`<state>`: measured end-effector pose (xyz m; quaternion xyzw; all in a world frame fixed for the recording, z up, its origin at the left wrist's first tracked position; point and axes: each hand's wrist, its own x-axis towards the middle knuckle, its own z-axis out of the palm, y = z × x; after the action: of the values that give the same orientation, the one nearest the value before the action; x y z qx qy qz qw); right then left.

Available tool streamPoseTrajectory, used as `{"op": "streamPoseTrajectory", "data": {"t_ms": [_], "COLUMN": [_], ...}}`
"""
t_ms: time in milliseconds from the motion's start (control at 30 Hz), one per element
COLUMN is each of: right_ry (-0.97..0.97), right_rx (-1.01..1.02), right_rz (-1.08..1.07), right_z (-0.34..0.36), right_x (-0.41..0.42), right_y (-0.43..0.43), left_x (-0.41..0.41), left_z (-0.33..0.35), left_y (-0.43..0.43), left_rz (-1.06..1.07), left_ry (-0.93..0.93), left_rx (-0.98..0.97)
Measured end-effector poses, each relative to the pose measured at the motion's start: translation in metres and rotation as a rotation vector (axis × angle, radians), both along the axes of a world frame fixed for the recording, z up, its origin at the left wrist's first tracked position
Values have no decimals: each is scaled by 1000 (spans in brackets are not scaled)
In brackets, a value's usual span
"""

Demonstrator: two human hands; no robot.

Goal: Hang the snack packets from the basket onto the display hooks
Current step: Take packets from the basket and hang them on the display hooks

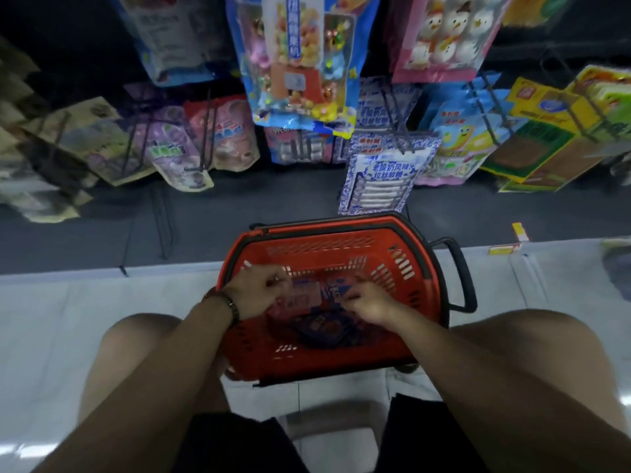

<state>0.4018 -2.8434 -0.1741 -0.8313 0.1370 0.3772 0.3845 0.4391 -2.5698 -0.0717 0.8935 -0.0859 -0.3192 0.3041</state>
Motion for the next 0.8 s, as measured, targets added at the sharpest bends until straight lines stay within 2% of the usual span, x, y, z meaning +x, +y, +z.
{"op": "streamPoseTrajectory", "data": {"t_ms": [100,133,200,300,400,567,667,733,800], "right_ry": [75,141,274,333,354,371,395,372,374], "right_rx": [13,66,326,478,507,518,443,423,423], "right_rz": [-287,-452,-774,-1001,-1137,-1347,-1305,-1246,-1226], "right_z": [-35,-49,-67,-91,-113,-157,-208,-199,-150], "right_x": [-11,-15,-19,-16,-13,3,3,10,25], "right_y": [8,9,18,33,42,47,37,34,40], "left_x": [5,8,13,24,28,32,29,26,26], "left_z": [-10,-16,-27,-36,-37,-34,-40,-42,-44], "left_y": [0,-1,-3,-5,-8,-14,-16,-17,-18], "left_rz": [-1,-32,-92,-166,-157,9,2,-33,-39], "left_ry": [-6,-4,32,113,107,98,109,133,159], "left_rx": [42,64,103,180,192,44,42,68,66]}}
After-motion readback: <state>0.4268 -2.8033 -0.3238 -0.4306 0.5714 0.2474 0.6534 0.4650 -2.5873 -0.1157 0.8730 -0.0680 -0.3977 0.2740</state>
